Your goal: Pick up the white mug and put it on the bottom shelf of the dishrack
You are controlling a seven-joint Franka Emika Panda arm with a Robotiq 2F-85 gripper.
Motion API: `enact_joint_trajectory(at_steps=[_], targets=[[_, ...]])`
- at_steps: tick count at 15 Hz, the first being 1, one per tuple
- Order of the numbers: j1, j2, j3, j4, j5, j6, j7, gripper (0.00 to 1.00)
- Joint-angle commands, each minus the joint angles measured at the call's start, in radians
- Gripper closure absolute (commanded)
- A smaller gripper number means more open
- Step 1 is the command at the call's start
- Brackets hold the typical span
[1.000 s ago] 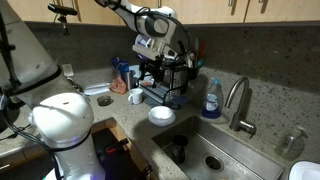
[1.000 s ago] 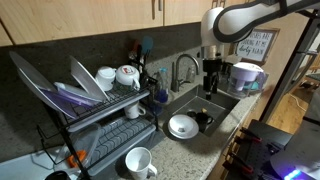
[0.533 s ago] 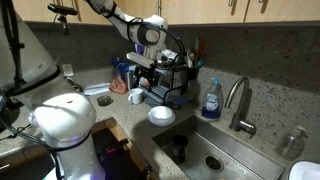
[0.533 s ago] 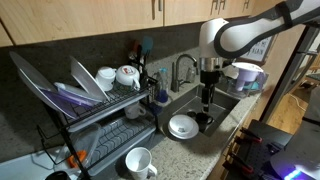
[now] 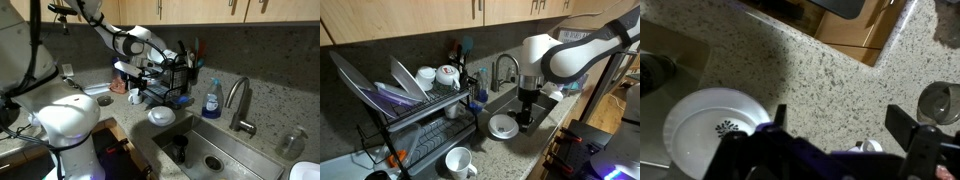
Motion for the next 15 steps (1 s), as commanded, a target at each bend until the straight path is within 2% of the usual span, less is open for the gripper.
enact_joint_trajectory(at_steps=[1, 7, 10, 12, 13, 15], targets=[[0.051, 0.026, 0.01, -0.01, 0.082, 0.095, -0.064, 0.0], [0.121, 0.124, 0.054, 0.018, 0.146, 0.229, -0.103, 0.0], [0.132, 0.17, 0.072, 0.045, 0.14, 0.224, -0.107, 0.0], [0.121, 0.19, 0.069, 0.067, 0.124, 0.174, -0.123, 0.0], [0.119, 0.158, 0.084, 0.031, 0.124, 0.208, -0.082, 0.0], [0.114, 0.179, 0.086, 0.044, 0.124, 0.204, -0.099, 0.0]])
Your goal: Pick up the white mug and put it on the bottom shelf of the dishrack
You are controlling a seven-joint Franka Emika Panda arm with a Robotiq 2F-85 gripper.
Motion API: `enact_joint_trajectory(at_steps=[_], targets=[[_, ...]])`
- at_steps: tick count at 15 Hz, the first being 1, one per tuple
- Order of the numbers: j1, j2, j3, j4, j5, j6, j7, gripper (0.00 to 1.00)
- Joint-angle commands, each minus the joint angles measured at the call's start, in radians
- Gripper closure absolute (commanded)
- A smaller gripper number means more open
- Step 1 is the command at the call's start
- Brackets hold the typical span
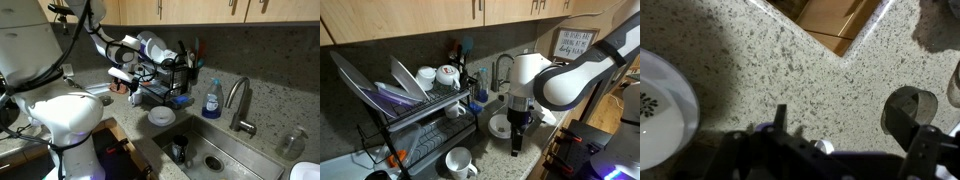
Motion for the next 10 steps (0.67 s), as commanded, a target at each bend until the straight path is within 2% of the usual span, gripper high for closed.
enact_joint_trajectory(at_steps=[1, 5, 10], targets=[[-0.017, 0.003, 0.017, 0.005, 0.002, -0.005, -0.002, 0.0], [-0.018, 0.006, 0.017, 0.01, 0.003, -0.008, -0.002, 0.0], [0.015, 0.101, 0.021, 0.051, 0.187, 0.089, -0.162, 0.0]])
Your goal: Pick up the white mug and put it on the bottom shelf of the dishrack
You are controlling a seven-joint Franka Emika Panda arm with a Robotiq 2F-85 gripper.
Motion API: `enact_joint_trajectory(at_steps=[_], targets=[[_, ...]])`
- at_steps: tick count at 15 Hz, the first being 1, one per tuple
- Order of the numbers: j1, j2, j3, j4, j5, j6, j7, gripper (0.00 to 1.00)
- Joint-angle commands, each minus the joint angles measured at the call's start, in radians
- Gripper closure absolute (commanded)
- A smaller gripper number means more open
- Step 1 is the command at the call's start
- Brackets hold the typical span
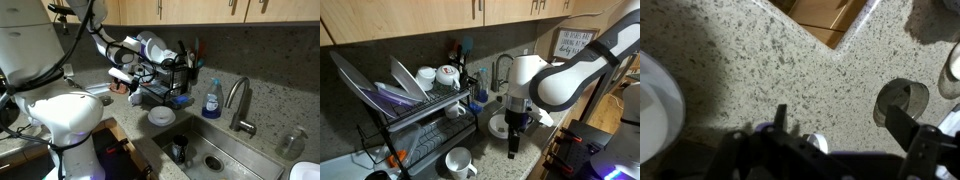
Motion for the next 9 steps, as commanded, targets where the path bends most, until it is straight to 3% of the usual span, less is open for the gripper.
enact_joint_trajectory(at_steps=[1, 5, 9], targets=[[0.01, 0.092, 0.02, 0.049, 0.141, 0.061, -0.144, 0.0], [-0.01, 0.203, 0.067, 0.109, 0.263, 0.097, -0.277, 0.0], [-0.035, 0.321, 0.121, 0.177, 0.283, 0.183, -0.323, 0.0]])
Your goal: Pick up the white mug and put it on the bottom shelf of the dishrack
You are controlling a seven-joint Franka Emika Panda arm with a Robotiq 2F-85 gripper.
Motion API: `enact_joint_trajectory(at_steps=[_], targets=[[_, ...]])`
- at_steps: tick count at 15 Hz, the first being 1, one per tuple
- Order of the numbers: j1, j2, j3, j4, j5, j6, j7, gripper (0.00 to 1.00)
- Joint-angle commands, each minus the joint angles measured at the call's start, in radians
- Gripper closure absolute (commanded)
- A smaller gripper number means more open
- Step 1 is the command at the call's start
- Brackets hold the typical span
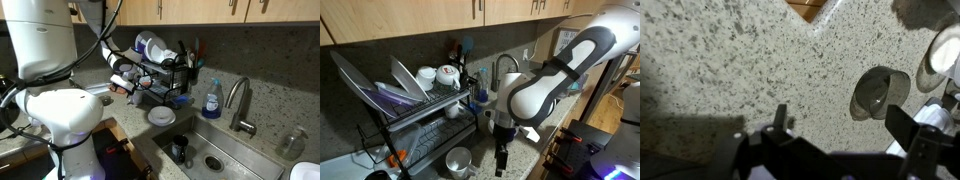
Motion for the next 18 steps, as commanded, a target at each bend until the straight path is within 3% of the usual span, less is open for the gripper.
enact_joint_trajectory(at_steps=[1, 6, 10, 11, 16, 17, 18], targets=[[-0.036, 0.122, 0.057, 0.082, 0.022, 0.09, -0.04, 0.0], [-0.07, 0.268, 0.123, 0.159, -0.021, 0.239, 0.001, 0.0], [-0.098, 0.342, 0.17, 0.166, -0.1, 0.43, 0.068, 0.0], [-0.043, 0.345, 0.122, 0.168, -0.06, 0.46, 0.046, 0.0], [-0.024, 0.387, 0.122, 0.163, -0.055, 0.584, 0.064, 0.0], [-0.023, 0.393, 0.124, 0.164, -0.055, 0.592, 0.063, 0.25], [-0.021, 0.397, 0.126, 0.164, -0.054, 0.599, 0.062, 0.26]])
